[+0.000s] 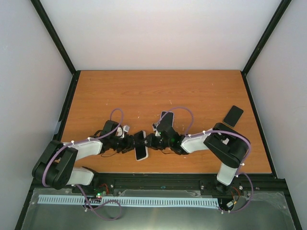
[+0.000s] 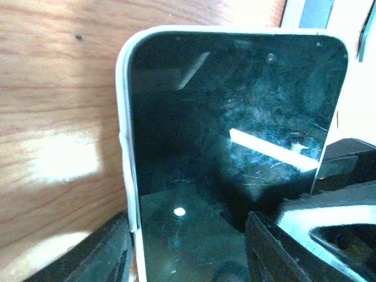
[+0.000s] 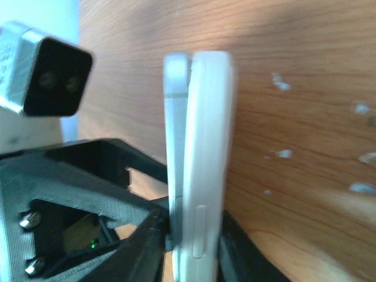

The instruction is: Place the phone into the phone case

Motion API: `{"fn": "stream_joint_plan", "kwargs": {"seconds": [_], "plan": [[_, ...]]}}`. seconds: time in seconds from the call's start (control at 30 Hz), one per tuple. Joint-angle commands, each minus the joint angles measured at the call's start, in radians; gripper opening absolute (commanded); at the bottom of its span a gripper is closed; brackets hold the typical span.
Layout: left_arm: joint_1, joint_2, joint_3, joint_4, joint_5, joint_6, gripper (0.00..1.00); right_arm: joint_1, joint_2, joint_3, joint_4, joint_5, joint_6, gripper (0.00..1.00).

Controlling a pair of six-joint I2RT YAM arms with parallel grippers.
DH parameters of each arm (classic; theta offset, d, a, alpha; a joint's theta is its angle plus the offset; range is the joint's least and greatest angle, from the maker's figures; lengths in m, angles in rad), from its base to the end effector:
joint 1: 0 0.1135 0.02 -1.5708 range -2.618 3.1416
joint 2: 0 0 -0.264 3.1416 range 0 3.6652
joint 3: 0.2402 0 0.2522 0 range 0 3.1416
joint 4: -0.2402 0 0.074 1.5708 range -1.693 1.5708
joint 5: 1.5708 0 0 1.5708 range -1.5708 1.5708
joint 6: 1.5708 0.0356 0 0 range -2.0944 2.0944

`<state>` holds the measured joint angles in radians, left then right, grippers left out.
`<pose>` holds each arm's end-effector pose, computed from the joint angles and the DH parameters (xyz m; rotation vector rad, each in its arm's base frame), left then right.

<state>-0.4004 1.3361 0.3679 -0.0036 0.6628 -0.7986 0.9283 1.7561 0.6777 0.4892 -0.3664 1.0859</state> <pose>0.1797 -0.0999 0.1182 -0.2568 2.7467 -1.2573 0.1854 0.2690 0.1259 -0.0509 2.5580 1.4022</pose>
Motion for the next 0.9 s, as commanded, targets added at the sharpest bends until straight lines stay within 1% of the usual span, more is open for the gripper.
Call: {"fn": "stream_joint_plan", "kwargs": {"seconds": [0.0,0.07,0.13,0.27,0.33,0.47,0.57,0.67,0.77,0.87], "plan": [[-0.009,0.019,0.015,-0.007,-0.017,0.004,0.53,0.01,-0.041,0.047,-0.041,0.03,-0.041,0.15],[-0.009,0.01,0.018,-0.015,-0.019,0.003,0.52,0.011,-0.048,0.048,-0.048,0.038,-0.052,0.07],[-0.009,-0.009,0.029,-0.028,-0.024,0.003,0.53,0.008,-0.06,0.046,-0.052,0.043,-0.069,0.03],[-0.001,-0.099,0.025,0.017,0.037,-0.012,0.62,-0.006,-0.132,0.009,-0.051,0.054,-0.11,0.03],[0.02,-0.159,0.033,0.026,0.083,-0.021,0.66,-0.016,-0.217,-0.032,-0.038,0.059,-0.141,0.03],[0.055,-0.307,0.105,-0.014,0.129,-0.014,0.73,-0.037,-0.384,-0.088,-0.056,0.06,-0.233,0.03],[0.069,-0.382,0.167,-0.024,0.164,-0.016,0.76,-0.043,-0.494,-0.123,-0.054,0.014,-0.291,0.03],[0.072,-0.445,0.185,0.05,0.245,-0.053,0.79,-0.044,-0.582,-0.136,-0.047,-0.058,-0.328,0.03],[0.072,-0.495,0.177,0.15,0.314,-0.096,0.82,-0.044,-0.679,-0.167,0.024,-0.108,-0.316,0.03],[0.072,-0.511,0.188,0.181,0.371,-0.092,0.82,-0.043,-0.735,-0.187,0.069,-0.127,-0.297,0.03]]}}
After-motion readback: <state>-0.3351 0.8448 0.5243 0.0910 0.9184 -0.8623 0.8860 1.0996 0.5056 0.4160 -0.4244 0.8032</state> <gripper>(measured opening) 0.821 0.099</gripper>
